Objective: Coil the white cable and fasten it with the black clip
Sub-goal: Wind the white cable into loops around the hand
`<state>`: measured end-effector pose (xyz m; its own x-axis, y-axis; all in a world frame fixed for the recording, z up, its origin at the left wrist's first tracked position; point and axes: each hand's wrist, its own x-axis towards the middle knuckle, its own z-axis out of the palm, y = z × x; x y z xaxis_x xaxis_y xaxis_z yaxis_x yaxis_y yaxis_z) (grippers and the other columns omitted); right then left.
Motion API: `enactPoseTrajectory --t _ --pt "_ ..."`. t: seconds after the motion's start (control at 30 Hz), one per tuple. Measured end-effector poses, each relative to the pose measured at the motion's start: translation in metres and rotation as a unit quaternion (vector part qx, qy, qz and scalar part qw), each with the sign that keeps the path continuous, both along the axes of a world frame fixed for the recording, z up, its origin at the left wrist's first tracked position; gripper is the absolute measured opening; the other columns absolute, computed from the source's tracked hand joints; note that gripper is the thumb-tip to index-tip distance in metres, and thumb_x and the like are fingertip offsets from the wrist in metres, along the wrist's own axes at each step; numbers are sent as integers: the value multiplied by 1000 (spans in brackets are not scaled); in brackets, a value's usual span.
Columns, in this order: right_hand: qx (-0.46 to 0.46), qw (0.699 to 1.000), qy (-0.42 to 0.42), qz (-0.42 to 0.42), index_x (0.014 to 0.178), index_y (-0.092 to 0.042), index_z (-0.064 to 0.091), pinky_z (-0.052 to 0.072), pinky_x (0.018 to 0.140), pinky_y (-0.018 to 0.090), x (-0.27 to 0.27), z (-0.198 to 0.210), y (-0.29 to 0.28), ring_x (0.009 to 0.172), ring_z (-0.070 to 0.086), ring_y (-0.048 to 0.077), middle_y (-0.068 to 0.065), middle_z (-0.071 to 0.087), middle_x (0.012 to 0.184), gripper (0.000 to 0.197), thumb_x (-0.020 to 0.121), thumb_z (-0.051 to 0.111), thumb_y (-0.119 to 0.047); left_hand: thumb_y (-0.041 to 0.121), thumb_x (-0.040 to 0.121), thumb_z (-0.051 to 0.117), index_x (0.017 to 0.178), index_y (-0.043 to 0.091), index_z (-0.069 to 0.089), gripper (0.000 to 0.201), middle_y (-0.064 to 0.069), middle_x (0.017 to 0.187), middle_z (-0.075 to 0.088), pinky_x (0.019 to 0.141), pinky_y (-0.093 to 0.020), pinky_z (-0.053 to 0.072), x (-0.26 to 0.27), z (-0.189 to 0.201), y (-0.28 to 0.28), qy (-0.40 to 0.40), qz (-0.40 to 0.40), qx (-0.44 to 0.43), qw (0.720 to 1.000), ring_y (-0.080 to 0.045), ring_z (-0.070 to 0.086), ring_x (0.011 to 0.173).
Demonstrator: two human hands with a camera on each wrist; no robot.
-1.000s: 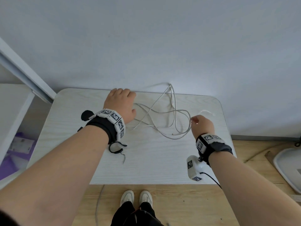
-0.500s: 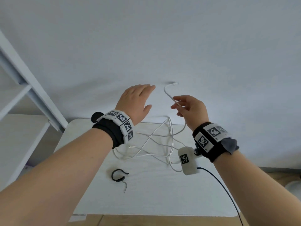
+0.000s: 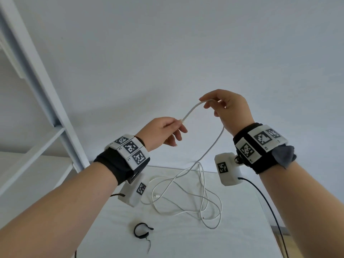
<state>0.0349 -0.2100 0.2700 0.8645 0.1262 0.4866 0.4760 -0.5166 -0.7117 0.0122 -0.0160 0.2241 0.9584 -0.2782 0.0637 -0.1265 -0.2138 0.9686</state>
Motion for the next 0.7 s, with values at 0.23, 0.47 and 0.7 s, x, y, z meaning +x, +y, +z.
enactPoseTrajectory --t 0.23,0.47,0.7 --pt "70 997 30 -29 83 -27 61 44 46 18 13 -9 15 43 46 3 -6 65 66 17 87 53 -12 26 91 48 104 9 62 25 8 53 44 50 -16 43 -14 34 2 152 -80 -309 936 -5 37 45" --pt "74 990 106 47 83 -27 63 36 39 16 3 -47 37 39 42 8 -3 62 60 17 92 51 -21 10 92 42 103 4 57 19 -4 87 72 70 -26 59 -19 53 3 136 -109 -438 882 -12 67 65" --pt "21 976 206 69 72 -22 66 37 46 20 -5 -110 15 39 40 6 -7 52 46 27 92 48 -17 7 96 38 96 3 59 22 -11 92 74 74 -30 59 3 81 51 28 -15 -605 795 -20 72 80"
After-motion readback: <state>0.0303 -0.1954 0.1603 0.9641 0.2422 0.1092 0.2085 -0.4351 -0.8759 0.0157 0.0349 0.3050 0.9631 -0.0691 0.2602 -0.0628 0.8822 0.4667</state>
